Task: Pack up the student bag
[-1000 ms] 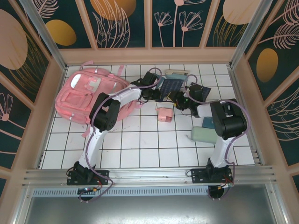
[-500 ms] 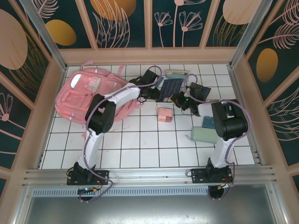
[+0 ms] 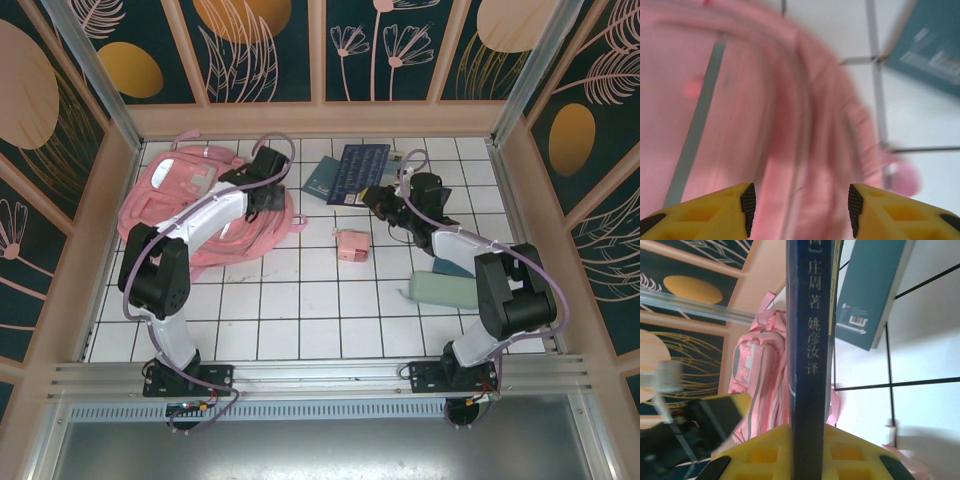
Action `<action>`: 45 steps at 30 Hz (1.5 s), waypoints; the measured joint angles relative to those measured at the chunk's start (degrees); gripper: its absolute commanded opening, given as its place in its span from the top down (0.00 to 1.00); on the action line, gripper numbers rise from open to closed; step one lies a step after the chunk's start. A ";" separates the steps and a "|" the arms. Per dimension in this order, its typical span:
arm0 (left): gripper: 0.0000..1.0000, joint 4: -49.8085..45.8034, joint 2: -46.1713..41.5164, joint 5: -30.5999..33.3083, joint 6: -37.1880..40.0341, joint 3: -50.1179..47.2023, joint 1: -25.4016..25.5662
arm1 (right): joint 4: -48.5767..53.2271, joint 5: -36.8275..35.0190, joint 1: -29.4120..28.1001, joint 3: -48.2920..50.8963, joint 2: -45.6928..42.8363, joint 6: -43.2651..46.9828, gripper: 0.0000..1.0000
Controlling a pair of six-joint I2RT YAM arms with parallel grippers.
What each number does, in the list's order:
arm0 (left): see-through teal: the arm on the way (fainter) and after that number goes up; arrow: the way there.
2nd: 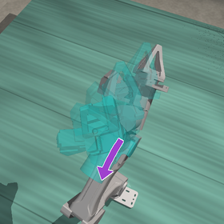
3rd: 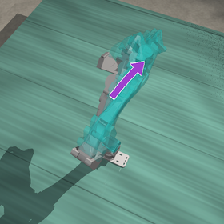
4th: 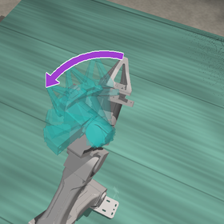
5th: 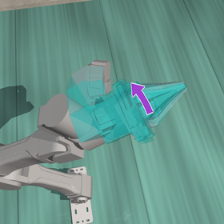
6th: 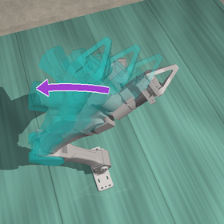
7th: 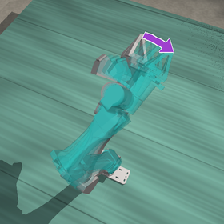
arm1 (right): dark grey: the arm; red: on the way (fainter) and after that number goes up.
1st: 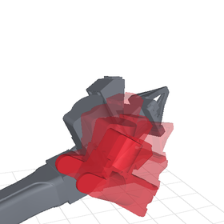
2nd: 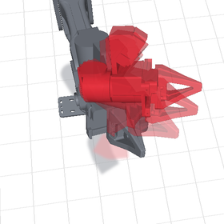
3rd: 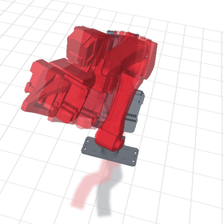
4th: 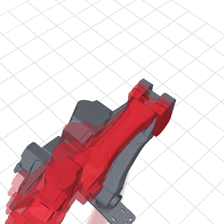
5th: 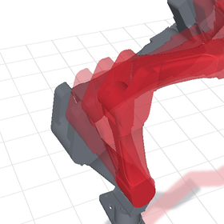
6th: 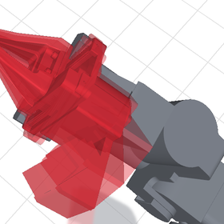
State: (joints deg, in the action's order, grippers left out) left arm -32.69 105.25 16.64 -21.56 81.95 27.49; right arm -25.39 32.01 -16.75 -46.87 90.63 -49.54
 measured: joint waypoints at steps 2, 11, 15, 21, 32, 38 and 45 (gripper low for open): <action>0.45 -1.20 0.00 2.19 0.90 -3.04 0.15 | 0.55 0.00 -1.03 -0.11 -0.07 0.13 1.00; 0.50 -2.71 0.13 9.90 2.60 -5.81 0.26 | 2.29 0.02 -4.72 -0.83 -0.07 0.15 1.00; 0.78 -2.49 1.31 11.15 3.50 -6.80 0.26 | 2.27 0.26 -5.75 -0.83 -0.07 0.13 1.00; 1.00 -1.81 2.47 11.80 4.39 -7.34 0.26 | 1.79 0.61 -7.06 -0.83 -0.37 -0.33 1.00; 1.00 -6.38 -1.07 3.82 1.75 2.89 -1.79 | -4.44 0.31 -12.00 -0.83 -0.46 -4.42 1.00; 1.00 -8.33 -3.69 -2.19 -0.61 11.39 -5.18 | -9.62 -1.60 -15.13 -1.05 2.38 -7.52 1.00; 1.00 -10.19 -4.20 -8.00 -2.60 14.62 -7.50 | -13.75 -4.90 -18.56 -3.63 8.72 -11.10 1.00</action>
State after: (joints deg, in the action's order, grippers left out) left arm -42.87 101.06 8.64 -24.16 96.57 19.99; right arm -39.13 27.11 -35.31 -50.50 99.35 -60.64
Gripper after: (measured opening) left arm 0.052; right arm 0.133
